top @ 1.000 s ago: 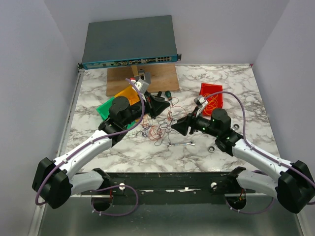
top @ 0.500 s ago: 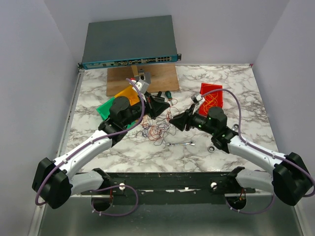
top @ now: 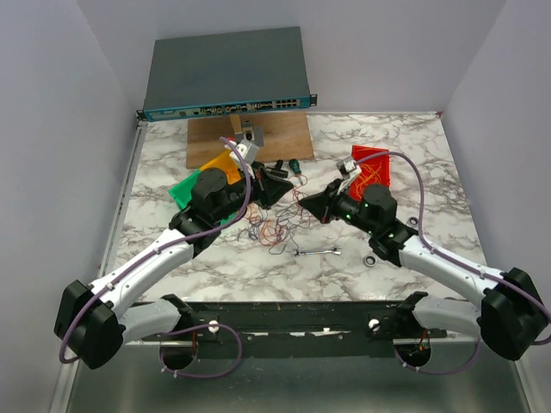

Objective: Untangle the cables

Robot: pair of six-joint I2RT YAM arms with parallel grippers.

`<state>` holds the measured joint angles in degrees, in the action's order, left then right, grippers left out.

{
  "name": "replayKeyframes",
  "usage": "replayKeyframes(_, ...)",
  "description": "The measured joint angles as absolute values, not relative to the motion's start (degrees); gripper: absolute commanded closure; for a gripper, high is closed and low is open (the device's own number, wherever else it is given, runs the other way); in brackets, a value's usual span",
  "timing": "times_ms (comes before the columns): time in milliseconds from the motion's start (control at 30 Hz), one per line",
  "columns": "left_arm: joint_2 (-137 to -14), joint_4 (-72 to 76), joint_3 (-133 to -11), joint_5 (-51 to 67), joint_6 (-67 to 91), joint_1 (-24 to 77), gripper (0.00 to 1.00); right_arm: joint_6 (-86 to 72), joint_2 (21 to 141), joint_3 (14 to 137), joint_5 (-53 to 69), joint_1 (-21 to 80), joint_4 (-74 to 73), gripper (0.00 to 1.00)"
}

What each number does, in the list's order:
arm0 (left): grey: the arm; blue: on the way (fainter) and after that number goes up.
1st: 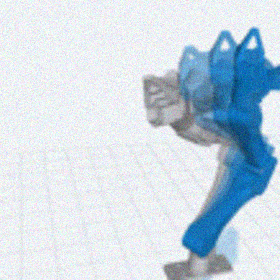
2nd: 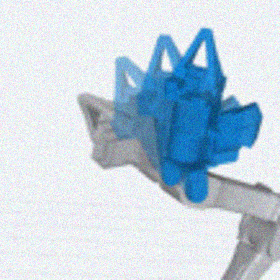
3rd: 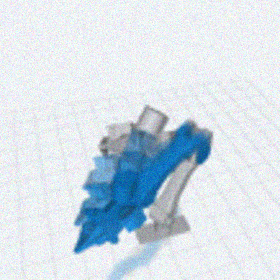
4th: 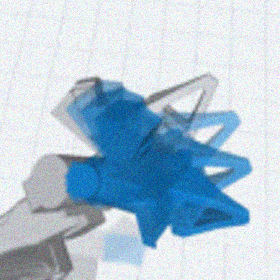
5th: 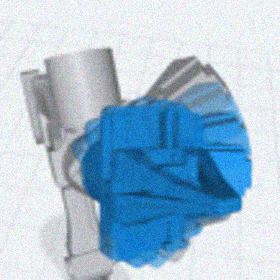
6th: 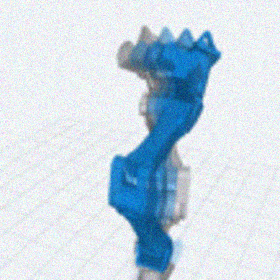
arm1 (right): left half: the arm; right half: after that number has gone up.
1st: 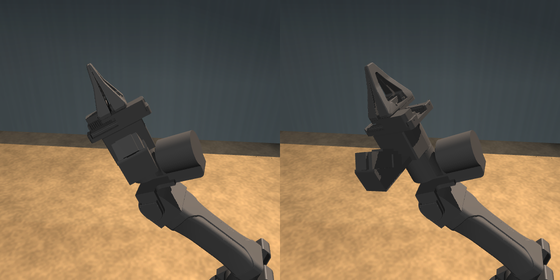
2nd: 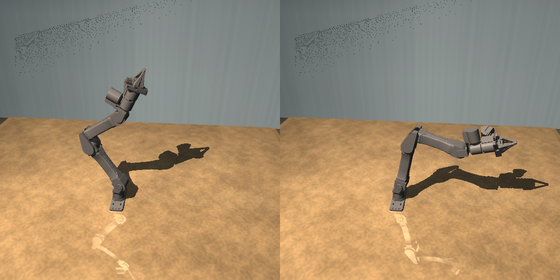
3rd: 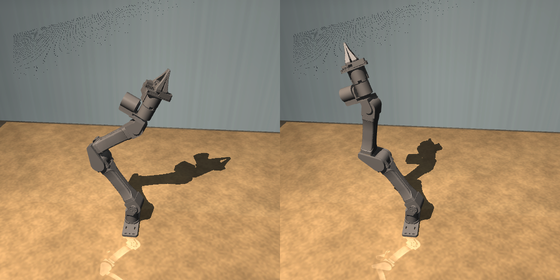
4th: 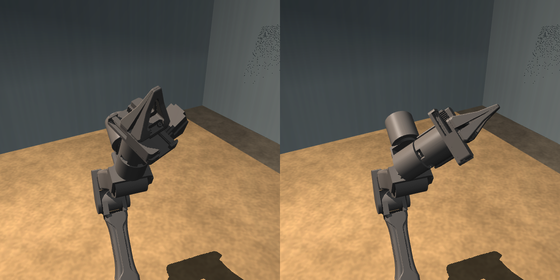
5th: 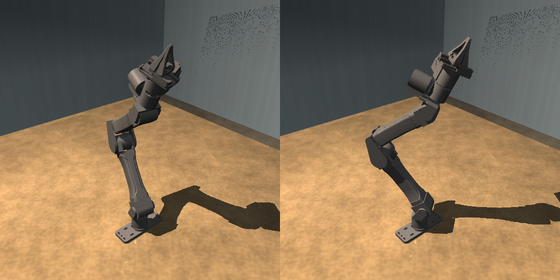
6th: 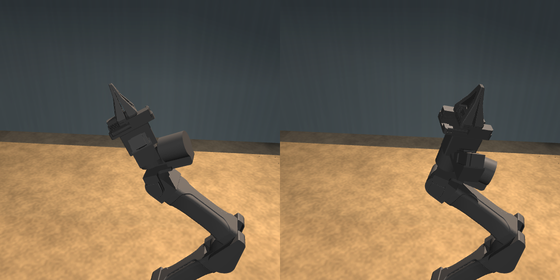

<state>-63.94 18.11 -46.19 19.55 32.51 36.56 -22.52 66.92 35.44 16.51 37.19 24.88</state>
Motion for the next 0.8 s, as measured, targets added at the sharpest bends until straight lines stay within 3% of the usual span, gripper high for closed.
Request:
replayKeyframes(133,-63.2,11.6,-47.3,14.4,33.6,33.6,1.00,-23.2,61.3,35.4,8.1,37.2,19.4,0.99)
replayKeyframes(333,-57.5,3.1,-42.6,4.8,40.1,20.6,1.00,-25.4,49.8,35.4,-10.9,37.3,8.2,0.99)
replayKeyframes(567,-46.1,-4.8,-35.8,-7.0,44.8,17.9,1.00,-28.1,42.3,39.1,-38.7,37.3,-7.7,0.99)
replayKeyframes(800,-41.6,-7.5,-35.3,-10.6,45.6,17.1,1.00,-28.0,40.1,45.0,-43.9,37.3,-12.2,0.99)
